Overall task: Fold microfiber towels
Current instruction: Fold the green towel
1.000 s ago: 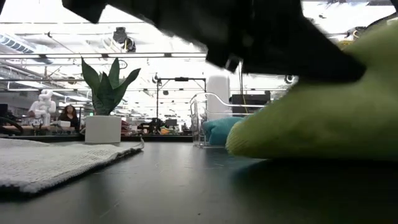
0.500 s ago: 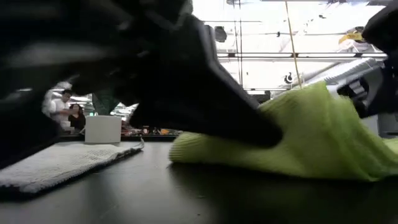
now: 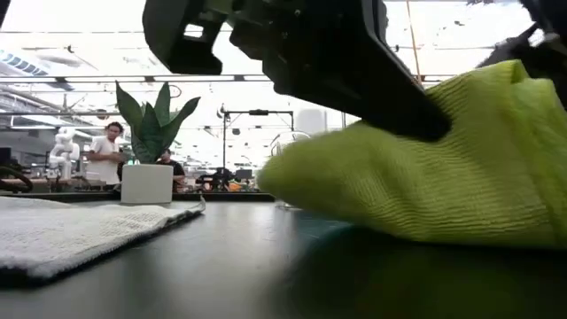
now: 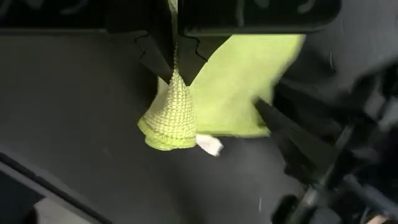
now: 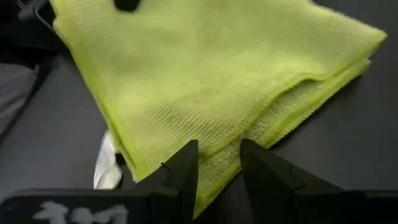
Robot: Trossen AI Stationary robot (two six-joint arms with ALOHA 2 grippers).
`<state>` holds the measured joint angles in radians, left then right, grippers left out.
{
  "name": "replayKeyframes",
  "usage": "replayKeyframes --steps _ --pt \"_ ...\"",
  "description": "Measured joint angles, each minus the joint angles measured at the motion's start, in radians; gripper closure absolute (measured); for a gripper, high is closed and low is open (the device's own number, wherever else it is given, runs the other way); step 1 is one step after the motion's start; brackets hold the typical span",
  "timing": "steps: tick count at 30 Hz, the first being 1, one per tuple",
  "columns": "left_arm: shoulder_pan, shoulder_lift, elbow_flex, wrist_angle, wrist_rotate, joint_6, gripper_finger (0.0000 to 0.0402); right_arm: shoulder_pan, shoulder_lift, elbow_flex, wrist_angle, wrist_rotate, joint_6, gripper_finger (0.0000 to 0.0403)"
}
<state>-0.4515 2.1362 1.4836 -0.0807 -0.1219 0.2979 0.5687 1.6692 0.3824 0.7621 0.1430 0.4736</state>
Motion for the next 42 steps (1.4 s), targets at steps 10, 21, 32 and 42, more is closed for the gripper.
replayKeyframes --steps 10,21,32,42 --pt "0.11 0.001 0.072 -0.098 0.297 0.114 0.0401 -0.019 0.186 0.104 0.122 -0.111 -0.048 0.0291" --pt "0.15 0.11 0.072 -0.054 0.58 0.141 0.04 -0.018 0.189 0.103 0.133 -0.115 -0.074 0.0291" --pt "0.177 0.145 0.134 -0.057 0.61 0.182 0.04 -0.019 0.189 0.103 0.128 -0.092 -0.044 0.0291" --pt "0.205 0.144 0.167 -0.105 0.63 0.294 0.0399 -0.019 0.192 0.109 0.125 -0.058 0.001 0.0291"
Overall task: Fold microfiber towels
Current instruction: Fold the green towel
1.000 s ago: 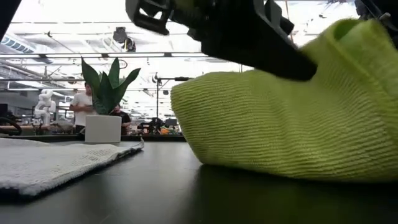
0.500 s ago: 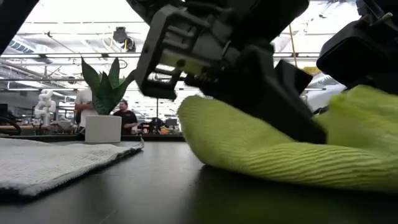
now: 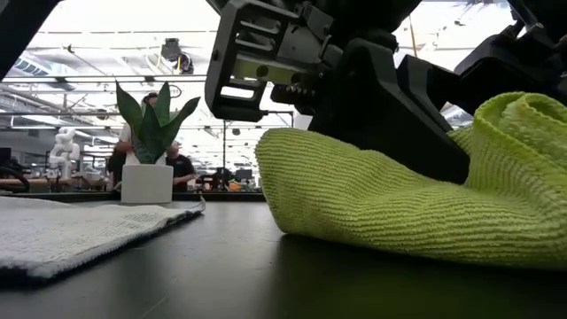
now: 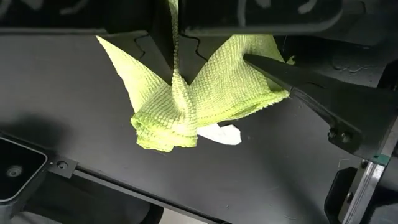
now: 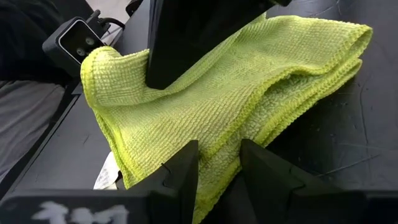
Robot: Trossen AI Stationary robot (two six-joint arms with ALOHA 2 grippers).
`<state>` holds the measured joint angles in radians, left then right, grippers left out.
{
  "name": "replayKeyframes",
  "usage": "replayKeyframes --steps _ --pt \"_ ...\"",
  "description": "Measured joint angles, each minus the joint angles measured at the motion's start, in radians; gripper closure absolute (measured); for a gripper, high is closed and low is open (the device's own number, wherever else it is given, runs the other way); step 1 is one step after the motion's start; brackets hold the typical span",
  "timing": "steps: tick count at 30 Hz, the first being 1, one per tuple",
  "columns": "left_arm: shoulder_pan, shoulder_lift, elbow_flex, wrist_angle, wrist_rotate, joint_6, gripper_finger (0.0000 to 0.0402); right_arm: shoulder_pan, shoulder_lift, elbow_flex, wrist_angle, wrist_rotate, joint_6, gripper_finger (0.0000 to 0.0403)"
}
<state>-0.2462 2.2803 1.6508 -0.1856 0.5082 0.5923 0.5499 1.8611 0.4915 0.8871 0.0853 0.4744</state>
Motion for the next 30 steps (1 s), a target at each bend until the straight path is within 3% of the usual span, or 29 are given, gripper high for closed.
replayKeyframes --steps 13,19,30 --pt "0.003 0.031 -0.002 0.09 -0.03 -0.007 0.0389 -0.001 0.006 0.005 0.003 0.009 0.064 0.029" --pt "-0.001 0.031 0.021 0.056 -0.087 -0.025 0.0328 0.0 0.007 0.004 0.015 0.008 0.048 0.0287" --pt "-0.011 0.034 0.118 -0.143 -0.211 0.112 0.0213 0.0 0.005 0.003 0.002 0.004 0.041 0.0287"
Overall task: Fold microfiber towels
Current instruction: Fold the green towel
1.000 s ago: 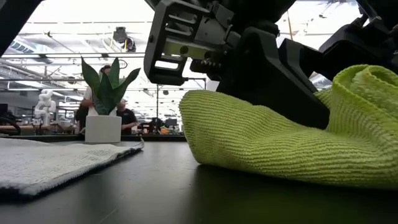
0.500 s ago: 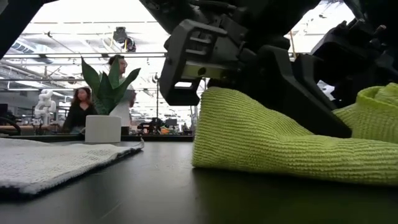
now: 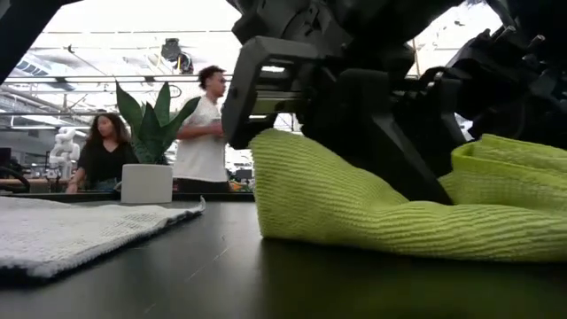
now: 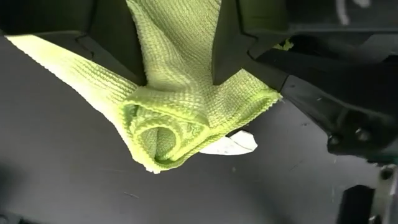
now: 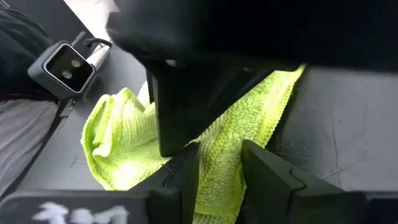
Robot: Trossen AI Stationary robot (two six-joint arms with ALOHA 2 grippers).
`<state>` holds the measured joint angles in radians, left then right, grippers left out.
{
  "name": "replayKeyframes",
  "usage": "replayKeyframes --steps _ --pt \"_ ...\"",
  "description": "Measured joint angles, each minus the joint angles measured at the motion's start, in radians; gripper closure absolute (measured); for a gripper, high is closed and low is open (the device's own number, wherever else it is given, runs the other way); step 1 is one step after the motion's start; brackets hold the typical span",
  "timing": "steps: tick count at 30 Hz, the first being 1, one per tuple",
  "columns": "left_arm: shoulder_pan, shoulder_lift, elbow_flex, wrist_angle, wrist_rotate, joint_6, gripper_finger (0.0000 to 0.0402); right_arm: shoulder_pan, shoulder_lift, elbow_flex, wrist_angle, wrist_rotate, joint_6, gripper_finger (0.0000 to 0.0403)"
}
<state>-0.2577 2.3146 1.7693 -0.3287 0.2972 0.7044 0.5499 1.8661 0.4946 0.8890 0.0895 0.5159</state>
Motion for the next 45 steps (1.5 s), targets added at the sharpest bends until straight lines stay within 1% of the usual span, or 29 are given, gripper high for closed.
replayKeyframes --steps 3,8,12,14,16,18,21,24,27,29,31,35,37,38,40,42,45 --pt "-0.002 0.0 0.023 -0.05 -0.021 0.034 0.0201 0.001 0.001 -0.001 0.005 0.001 -0.004 0.0287" --pt "-0.004 0.014 0.043 -0.083 -0.074 0.068 0.02 0.001 0.001 -0.001 -0.001 0.007 -0.011 0.0287" --pt "-0.02 0.016 0.052 -0.091 -0.122 0.148 0.0218 0.006 0.0 -0.001 0.016 -0.021 -0.005 0.0287" --pt "-0.029 0.016 0.062 -0.099 -0.183 0.178 0.023 0.011 0.0 -0.002 0.035 -0.019 -0.004 0.0286" --pt "-0.032 0.016 0.07 -0.117 -0.207 0.193 0.0241 0.016 0.0 -0.002 0.04 -0.007 -0.009 0.0286" --pt "-0.035 0.016 0.072 -0.123 -0.212 0.197 0.025 0.017 0.001 -0.001 0.043 -0.006 -0.011 0.0286" --pt "-0.036 0.016 0.074 -0.127 -0.222 0.187 0.0252 0.018 0.001 0.0 0.051 -0.006 -0.009 0.0286" --pt "-0.036 0.016 0.076 -0.139 -0.227 0.178 0.0243 0.011 0.002 0.0 0.054 -0.007 -0.01 0.0286" --pt "-0.036 0.016 0.078 -0.146 -0.222 0.152 0.0228 0.009 0.002 0.0 0.079 -0.011 -0.051 0.0286" --pt "-0.037 0.016 0.081 -0.149 -0.22 0.152 0.0215 0.014 -0.017 -0.003 0.088 -0.012 -0.094 0.0286" --pt "-0.039 0.014 0.084 -0.149 -0.217 0.153 0.0202 0.014 -0.053 -0.005 0.056 -0.03 -0.122 0.0286" --pt "-0.041 0.006 0.088 -0.148 -0.237 0.15 0.0185 0.017 -0.168 -0.031 -0.122 -0.039 -0.097 0.0286" --pt "-0.042 -0.024 0.088 -0.141 -0.271 0.151 0.0182 0.033 -0.215 -0.053 -0.201 -0.036 -0.091 0.0286" --pt "-0.041 -0.056 0.088 -0.145 -0.271 0.155 0.0182 0.037 -0.239 -0.063 -0.223 -0.031 -0.091 0.0286" --pt "-0.04 -0.13 0.091 -0.133 -0.266 0.157 0.0183 0.039 -0.281 -0.077 -0.225 0.006 -0.076 0.0286" --pt "-0.043 -0.15 0.101 -0.087 -0.248 0.151 0.0185 0.038 -0.306 -0.1 -0.246 0.045 -0.054 0.0287" --pt "-0.043 -0.145 0.09 -0.107 -0.227 0.126 0.0185 0.039 -0.315 -0.116 -0.245 0.047 -0.049 0.0287"
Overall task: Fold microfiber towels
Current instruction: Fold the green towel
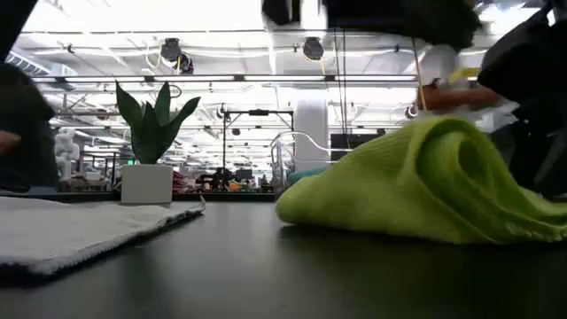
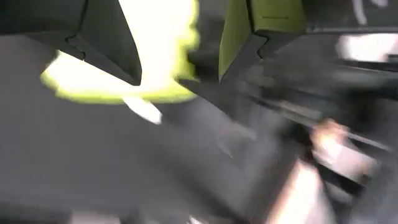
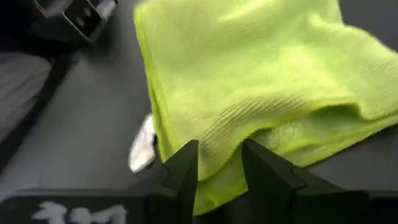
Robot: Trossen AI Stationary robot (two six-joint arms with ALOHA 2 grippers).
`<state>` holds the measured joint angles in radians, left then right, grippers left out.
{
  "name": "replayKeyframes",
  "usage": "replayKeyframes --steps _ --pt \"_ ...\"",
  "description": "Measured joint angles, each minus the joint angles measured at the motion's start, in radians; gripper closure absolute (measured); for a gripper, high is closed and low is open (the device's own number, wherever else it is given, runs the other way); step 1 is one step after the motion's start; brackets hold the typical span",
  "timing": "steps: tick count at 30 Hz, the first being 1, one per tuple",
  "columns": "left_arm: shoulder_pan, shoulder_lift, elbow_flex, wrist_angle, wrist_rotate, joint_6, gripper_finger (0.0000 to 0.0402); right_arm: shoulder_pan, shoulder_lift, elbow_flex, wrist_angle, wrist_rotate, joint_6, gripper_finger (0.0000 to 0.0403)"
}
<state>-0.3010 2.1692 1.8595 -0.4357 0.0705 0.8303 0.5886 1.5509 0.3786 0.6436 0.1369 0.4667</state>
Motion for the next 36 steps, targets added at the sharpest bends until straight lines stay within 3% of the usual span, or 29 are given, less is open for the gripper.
replayKeyframes --steps 3,8,13,19,24,28,33,36 --pt "0.006 0.029 -0.008 -0.024 -0.003 -0.013 0.0185 0.001 -0.001 -0.001 -0.004 0.01 0.016 0.0287" --pt "0.0 -0.025 0.003 -0.048 -0.017 -0.07 0.0185 0.004 -0.002 -0.001 -0.002 0.017 0.023 0.0287" --pt "-0.02 -0.053 -0.007 -0.214 -0.039 -0.202 0.0193 0.003 -0.002 -0.002 -0.019 0.017 0.069 0.0287" --pt "-0.096 -0.073 -0.024 -0.385 0.02 -0.397 0.0215 0.01 -0.002 -0.002 -0.023 0.019 0.07 0.0287" --pt "-0.203 -0.082 -0.145 -0.317 -0.008 -0.511 0.0242 0.009 -0.003 -0.002 -0.053 0.017 0.066 0.0287" --pt "-0.295 -0.07 -0.285 -0.197 -0.164 -0.608 0.0267 0.009 -0.004 -0.002 -0.064 -0.012 0.086 0.0287" --pt "-0.367 -0.073 -0.396 -0.079 -0.527 -0.764 0.0302 0.035 -0.004 -0.002 -0.048 -0.045 0.15 0.0287" --pt "-0.387 -0.074 -0.416 -0.039 -0.625 -0.876 0.0319 0.065 -0.003 -0.002 0.003 -0.027 0.169 0.0287"
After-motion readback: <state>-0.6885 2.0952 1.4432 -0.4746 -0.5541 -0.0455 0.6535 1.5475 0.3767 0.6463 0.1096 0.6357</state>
